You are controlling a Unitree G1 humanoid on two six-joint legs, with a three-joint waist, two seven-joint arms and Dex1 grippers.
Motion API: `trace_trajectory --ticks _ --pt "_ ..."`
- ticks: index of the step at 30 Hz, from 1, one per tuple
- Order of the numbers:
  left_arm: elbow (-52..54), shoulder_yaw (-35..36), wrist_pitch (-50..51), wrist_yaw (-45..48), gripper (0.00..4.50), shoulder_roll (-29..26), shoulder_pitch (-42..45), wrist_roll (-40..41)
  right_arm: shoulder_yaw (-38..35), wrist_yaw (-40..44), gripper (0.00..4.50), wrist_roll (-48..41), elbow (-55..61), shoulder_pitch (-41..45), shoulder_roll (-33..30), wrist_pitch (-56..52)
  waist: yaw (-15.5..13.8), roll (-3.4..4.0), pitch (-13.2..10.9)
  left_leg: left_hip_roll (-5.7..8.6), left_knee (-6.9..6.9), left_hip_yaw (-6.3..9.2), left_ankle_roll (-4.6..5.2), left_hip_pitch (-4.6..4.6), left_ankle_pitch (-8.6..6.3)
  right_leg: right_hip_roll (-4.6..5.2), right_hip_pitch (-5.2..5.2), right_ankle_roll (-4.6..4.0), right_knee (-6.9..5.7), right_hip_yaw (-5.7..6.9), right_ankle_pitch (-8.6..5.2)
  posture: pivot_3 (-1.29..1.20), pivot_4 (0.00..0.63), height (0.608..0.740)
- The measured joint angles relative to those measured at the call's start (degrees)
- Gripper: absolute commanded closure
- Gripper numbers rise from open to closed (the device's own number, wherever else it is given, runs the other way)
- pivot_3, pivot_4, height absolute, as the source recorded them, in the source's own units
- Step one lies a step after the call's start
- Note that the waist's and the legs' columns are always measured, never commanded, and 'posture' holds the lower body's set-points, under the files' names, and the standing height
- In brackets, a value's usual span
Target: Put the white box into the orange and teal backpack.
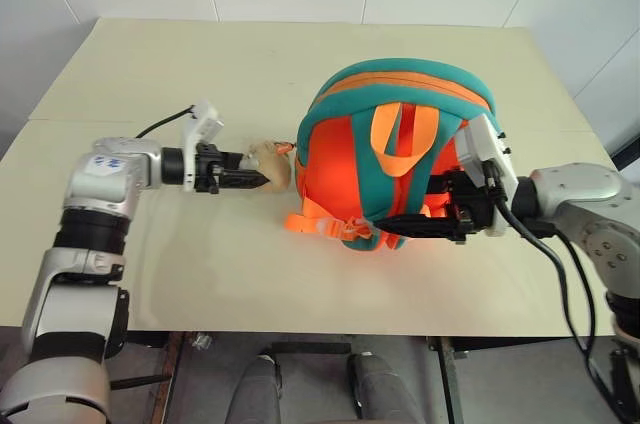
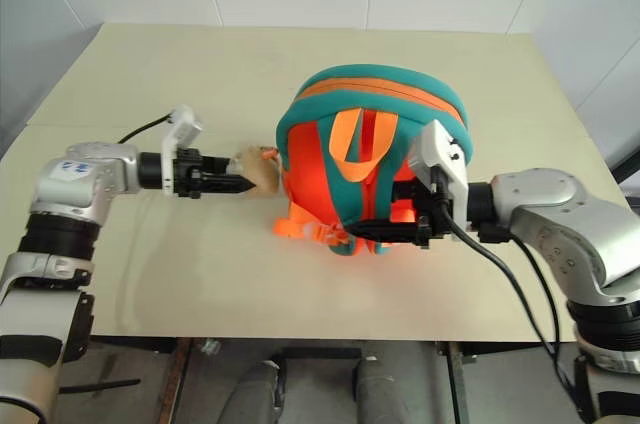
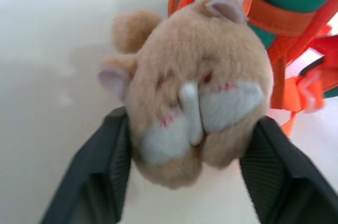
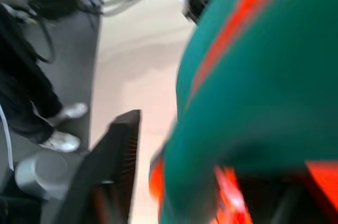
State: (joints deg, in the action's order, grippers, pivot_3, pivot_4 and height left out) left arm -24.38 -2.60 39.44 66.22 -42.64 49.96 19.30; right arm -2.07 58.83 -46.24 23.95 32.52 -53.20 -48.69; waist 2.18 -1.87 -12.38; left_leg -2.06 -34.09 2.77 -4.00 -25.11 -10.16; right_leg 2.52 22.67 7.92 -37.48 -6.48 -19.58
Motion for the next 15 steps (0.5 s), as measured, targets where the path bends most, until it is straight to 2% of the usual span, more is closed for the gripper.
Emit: trace_trajectory --ticks 2,3,7,11,15 --pt "2.6 2.8 -0.9 0.0 0.09 -1.5 -1.9 1.0 -1.0 1.6 0.16 1.7 -1.0 -1.2 -3.9 0.5 -0.2 0.0 0.0 0.01 -0.01 -0.01 0.0 0.02 0.0 0.03 -0.02 -0.01 0.01 0.0 -0.01 0.0 0.15 0.74" --pt "3.7 4.3 -2.0 -0.1 0.0 -2.0 -3.2 1.2 -1.6 2.2 0.01 2.4 -1.5 -2.0 -5.6 0.8 -0.3 0.0 0.0 0.01 -0.01 -0.03 0.0 0.03 0.0 0.04 -0.03 -0.01 0.01 -0.01 -0.01 0.0 0.15 0.74" --pt "4.1 8.6 -8.6 -1.2 0.0 -1.9 -6.7 1.5 -6.0 4.4 0.01 4.3 -4.0 -4.5 -11.2 1.5 -0.5 0.0 0.0 0.03 -0.06 -0.05 0.0 0.03 0.0 0.06 -0.04 -0.01 0.01 -0.01 0.0 0.0 0.15 0.74" --pt "1.6 11.8 -14.4 0.2 0.0 -2.4 -8.0 2.5 -14.1 6.6 0.01 4.8 -5.2 -10.0 -15.9 2.0 -0.6 0.0 0.0 0.03 -0.05 -0.06 0.02 0.03 -0.01 0.07 -0.07 -0.01 0.07 0.0 0.0 0.0 0.15 0.74" --pt "-1.6 14.3 -19.5 1.5 0.0 -2.8 -8.9 3.0 -24.6 10.0 0.01 7.1 -6.3 -19.3 -18.5 2.1 -0.6 0.01 0.0 0.03 -0.03 -0.08 0.04 0.03 -0.02 0.06 -0.07 -0.01 0.07 -0.01 0.0 0.0 0.15 0.74"
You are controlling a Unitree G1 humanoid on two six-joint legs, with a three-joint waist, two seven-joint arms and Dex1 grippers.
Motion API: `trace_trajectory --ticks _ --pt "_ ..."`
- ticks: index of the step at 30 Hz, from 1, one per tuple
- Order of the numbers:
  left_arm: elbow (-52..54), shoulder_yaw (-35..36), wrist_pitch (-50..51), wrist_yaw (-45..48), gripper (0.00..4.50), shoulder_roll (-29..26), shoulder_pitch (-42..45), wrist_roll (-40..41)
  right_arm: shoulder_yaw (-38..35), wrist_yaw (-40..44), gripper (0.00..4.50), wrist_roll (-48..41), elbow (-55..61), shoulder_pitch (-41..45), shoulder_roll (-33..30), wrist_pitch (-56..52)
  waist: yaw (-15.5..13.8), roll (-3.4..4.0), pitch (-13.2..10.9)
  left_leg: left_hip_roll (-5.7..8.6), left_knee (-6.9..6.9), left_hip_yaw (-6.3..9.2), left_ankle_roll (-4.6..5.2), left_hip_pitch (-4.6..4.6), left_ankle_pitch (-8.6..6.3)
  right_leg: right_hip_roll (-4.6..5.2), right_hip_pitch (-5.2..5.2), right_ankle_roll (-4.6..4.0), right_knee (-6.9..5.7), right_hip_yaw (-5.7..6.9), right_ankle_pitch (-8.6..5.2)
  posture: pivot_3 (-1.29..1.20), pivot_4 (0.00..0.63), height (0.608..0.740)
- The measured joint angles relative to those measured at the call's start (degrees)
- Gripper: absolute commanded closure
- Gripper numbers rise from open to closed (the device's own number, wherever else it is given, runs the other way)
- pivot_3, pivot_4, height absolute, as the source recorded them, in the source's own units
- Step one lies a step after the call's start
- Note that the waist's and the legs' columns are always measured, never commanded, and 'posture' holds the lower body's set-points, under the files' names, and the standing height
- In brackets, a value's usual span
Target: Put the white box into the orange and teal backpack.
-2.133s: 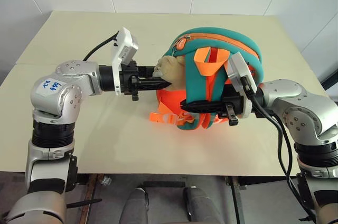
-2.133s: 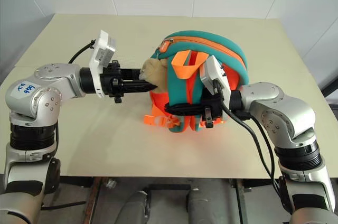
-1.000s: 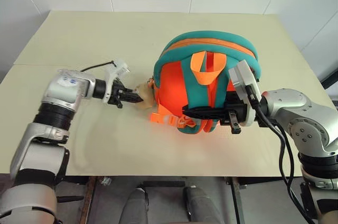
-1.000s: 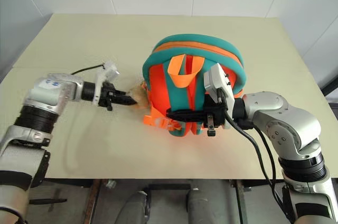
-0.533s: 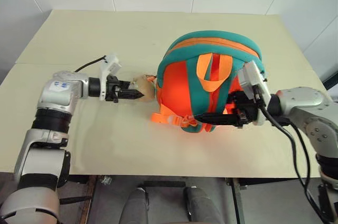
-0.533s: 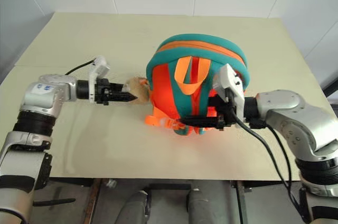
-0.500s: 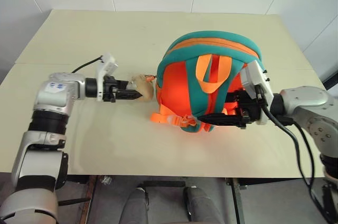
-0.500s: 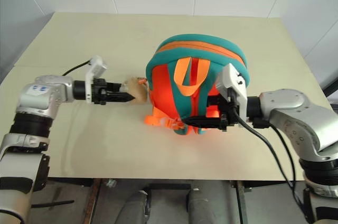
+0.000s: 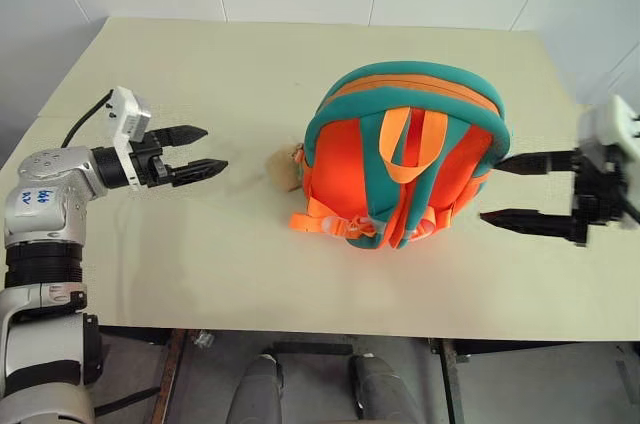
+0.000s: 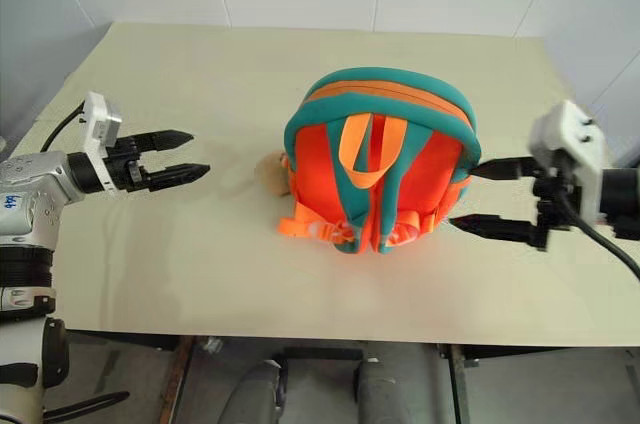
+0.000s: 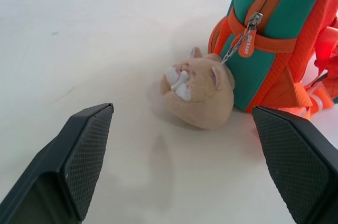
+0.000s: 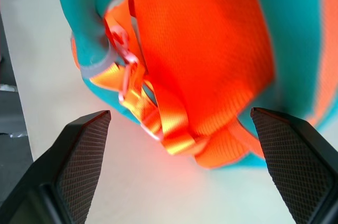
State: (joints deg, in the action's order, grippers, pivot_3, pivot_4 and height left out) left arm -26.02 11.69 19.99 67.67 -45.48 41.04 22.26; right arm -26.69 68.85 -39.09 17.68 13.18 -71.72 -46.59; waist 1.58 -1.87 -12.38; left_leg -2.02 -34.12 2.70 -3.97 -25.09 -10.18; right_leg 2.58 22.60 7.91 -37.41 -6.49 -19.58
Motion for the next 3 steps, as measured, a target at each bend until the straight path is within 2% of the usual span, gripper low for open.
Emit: trace_trajectory --ticks 3 --pt "-2.4 2.4 -4.2 1.2 0.0 -0.7 -0.1 0.3 -7.5 1.4 0.01 3.2 -2.5 -4.9 -0.3 1.4 0.0 -0.01 0.0 0.0 -0.04 0.0 0.0 0.03 0.0 0.0 -0.04 0.01 -0.01 0.0 0.01 0.0 0.15 0.74"
